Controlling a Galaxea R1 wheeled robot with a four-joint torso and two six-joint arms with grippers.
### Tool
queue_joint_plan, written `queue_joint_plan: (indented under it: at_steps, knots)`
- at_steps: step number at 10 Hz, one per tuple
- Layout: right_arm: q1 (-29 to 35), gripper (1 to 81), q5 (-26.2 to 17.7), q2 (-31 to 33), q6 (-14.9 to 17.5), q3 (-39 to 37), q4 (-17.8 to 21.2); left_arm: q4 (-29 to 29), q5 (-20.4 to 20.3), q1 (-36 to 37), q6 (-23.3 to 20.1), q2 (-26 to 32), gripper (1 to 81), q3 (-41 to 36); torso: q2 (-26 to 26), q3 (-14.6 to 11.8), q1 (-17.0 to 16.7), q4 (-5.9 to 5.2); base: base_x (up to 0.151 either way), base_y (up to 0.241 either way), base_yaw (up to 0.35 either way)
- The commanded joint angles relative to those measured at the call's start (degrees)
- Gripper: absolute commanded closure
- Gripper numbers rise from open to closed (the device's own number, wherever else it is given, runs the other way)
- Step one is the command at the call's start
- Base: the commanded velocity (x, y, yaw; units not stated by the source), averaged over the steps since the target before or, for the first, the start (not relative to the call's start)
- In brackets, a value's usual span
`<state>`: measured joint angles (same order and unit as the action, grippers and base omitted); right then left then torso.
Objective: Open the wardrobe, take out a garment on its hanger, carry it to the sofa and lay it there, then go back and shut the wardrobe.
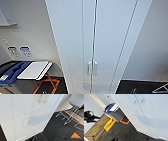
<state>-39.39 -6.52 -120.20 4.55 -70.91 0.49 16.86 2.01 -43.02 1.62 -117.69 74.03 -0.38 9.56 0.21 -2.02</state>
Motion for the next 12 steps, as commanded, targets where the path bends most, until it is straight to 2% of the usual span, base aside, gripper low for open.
queue_joint_plan:
  at_steps: [1, 4, 6, 8, 10, 12]
  knots:
    - [11.90, 1.0, -2.26, -4.79, -0.42, -3.33, 1.71, -4.99, 6.32, 15.54, 0.31, -2.27, 1.0, 0.22, 0.00, 0.00, 0.00, 0.00, 0.000, 0.000, 0.000]
    - [19.11, 1.0, -8.23, -10.87, -1.38, -8.52, 1.71, -7.71, 8.27, 21.18, 0.49, -6.94, 1.0, 4.62, 0.02, 0.05, 0.04, 0.00, 0.000, 0.000, 0.000]
    - [23.68, 1.0, -10.17, -14.46, -2.09, -11.67, 1.63, -8.76, 9.58, 23.63, 0.49, -10.36, 1.0, 8.30, 0.09, 0.09, 0.06, 0.00, 0.000, 0.000, 0.000]
    - [26.75, 1.0, -10.96, -18.43, -3.58, -16.60, 1.80, -11.67, 9.85, 25.74, 0.84, -13.80, 1.0, 12.36, 0.11, 0.11, 0.09, 0.00, 0.000, 0.000, 0.000]
    - [29.05, 1.0, -11.06, -22.55, -3.93, -21.18, 2.06, -11.76, 9.94, 28.38, 1.45, -16.96, 1.0, 14.99, 0.13, 0.13, 0.13, 0.00, 0.000, 0.000, 0.000]
    - [29.40, 1.0, -10.19, -24.06, -5.42, -22.41, 2.06, -11.85, 9.16, 29.52, 2.16, -20.47, 1.0, 18.24, 0.17, 0.18, 0.15, 0.00, 0.000, 0.000, 0.000]
